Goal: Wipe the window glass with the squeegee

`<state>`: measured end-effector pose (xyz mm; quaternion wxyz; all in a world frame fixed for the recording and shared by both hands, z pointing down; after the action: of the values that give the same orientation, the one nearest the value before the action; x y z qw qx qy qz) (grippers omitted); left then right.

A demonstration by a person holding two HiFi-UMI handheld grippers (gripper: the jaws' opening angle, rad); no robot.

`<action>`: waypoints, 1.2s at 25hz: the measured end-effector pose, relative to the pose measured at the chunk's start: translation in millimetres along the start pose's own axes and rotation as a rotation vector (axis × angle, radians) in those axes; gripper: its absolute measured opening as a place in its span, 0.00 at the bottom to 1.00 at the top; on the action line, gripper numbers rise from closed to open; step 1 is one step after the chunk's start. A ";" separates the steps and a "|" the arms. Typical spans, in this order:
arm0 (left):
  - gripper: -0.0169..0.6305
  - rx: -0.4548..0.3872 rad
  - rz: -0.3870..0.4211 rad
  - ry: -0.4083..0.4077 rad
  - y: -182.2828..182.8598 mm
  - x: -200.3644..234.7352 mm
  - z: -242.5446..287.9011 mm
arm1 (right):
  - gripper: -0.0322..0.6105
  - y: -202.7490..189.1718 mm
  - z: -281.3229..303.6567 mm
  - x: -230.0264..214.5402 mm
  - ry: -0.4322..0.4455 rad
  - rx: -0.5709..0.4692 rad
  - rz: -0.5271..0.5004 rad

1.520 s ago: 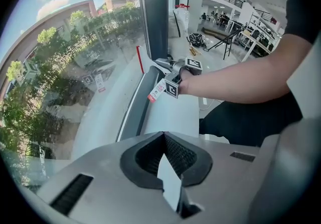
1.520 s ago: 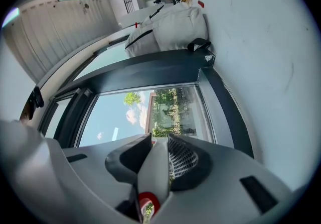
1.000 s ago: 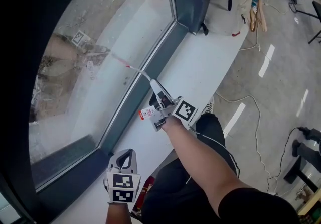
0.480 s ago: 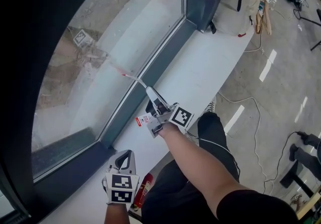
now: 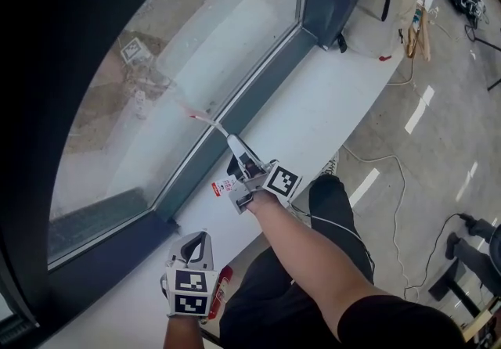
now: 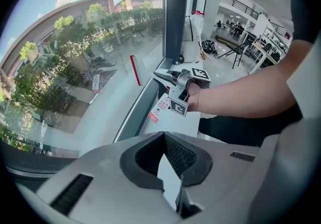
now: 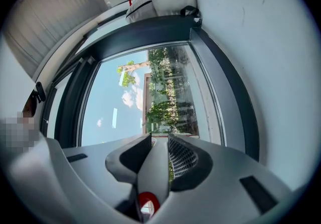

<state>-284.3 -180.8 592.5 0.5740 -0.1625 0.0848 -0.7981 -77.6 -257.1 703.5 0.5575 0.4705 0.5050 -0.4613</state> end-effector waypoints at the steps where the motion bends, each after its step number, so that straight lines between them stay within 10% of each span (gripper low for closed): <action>1: 0.03 -0.003 -0.005 0.001 -0.3 -0.5 -0.4 | 0.19 -0.2 0.9 1.7 0.002 0.004 -0.005; 15: 0.03 -0.095 -0.047 0.000 10.0 -16.4 -24.8 | 0.19 10.9 -17.1 46.6 -0.046 0.078 -0.126; 30: 0.03 -0.407 -0.216 -0.095 55.5 -48.4 -104.8 | 0.19 16.2 -58.2 180.1 -0.106 0.298 -0.498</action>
<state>-258.4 -158.7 469.1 0.4438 -0.3206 0.1990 -0.8128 -57.5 -204.4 522.1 0.3776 0.3839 0.5017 -0.6770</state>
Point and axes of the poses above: the fingertips, and each gripper's own axes: z forward along the fingers, x to its left, y out of its top, the point moved 3 cm from there along -z, backward along the fingers, and after that the axes turned 9 degrees about -y, right-handed, at the moved point
